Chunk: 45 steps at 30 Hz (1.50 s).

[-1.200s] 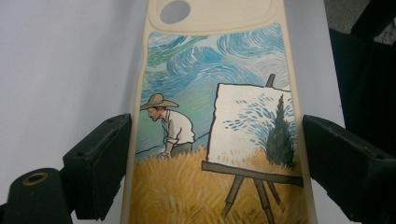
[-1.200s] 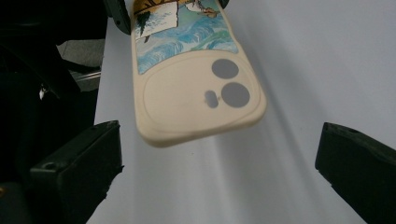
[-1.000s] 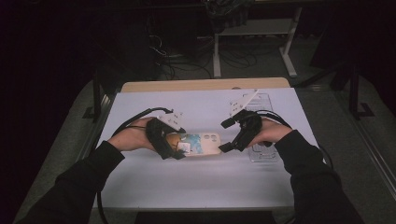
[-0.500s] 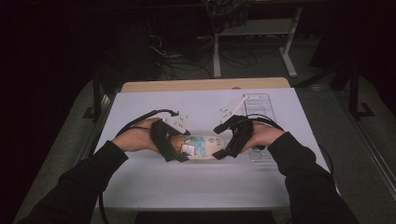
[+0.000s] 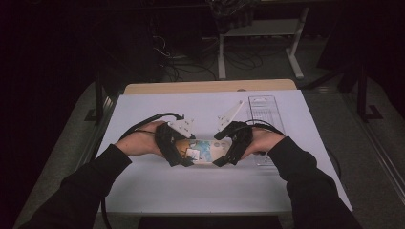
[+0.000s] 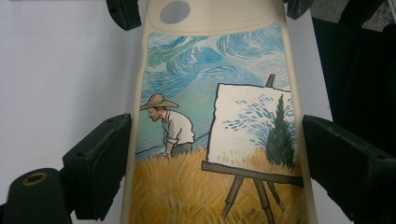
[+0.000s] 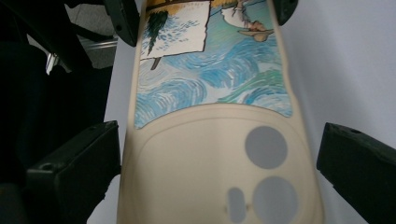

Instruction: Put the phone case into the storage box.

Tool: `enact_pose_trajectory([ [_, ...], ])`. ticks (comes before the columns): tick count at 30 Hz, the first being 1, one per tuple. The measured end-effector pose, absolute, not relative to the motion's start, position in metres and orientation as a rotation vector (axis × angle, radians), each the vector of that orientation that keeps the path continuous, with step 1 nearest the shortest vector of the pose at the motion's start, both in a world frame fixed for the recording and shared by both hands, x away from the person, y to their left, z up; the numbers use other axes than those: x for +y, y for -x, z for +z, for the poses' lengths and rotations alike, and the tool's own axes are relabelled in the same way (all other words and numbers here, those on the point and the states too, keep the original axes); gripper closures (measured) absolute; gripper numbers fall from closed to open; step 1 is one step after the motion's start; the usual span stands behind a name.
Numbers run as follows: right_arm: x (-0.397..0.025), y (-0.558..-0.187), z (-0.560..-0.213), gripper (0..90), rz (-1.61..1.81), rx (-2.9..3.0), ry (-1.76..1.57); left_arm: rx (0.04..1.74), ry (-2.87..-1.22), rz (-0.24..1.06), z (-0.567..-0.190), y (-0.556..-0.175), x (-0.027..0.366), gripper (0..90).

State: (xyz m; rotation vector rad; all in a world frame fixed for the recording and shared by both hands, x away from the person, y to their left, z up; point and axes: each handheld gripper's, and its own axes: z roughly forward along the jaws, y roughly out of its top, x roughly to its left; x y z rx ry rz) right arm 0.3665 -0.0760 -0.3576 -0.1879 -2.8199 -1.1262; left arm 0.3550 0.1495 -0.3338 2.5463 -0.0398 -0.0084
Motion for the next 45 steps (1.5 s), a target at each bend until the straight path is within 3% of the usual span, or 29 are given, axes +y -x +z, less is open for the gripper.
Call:
enact_pose_trajectory([
  [20,-0.063,-0.367,-0.362,0.0,-1.079,-2.877,0.127,-0.06,-2.558,0.014,-0.33,-0.356,0.148,11.2],
  [29,-0.059,-0.366,-0.361,6.2,-1.051,-2.876,0.104,-0.056,-2.559,0.019,-0.33,-0.356,0.148,11.1],
  [45,-0.056,-0.366,-0.361,9.7,-1.007,-2.921,0.048,-0.052,-2.558,0.001,-0.332,-0.359,0.149,10.9],
])
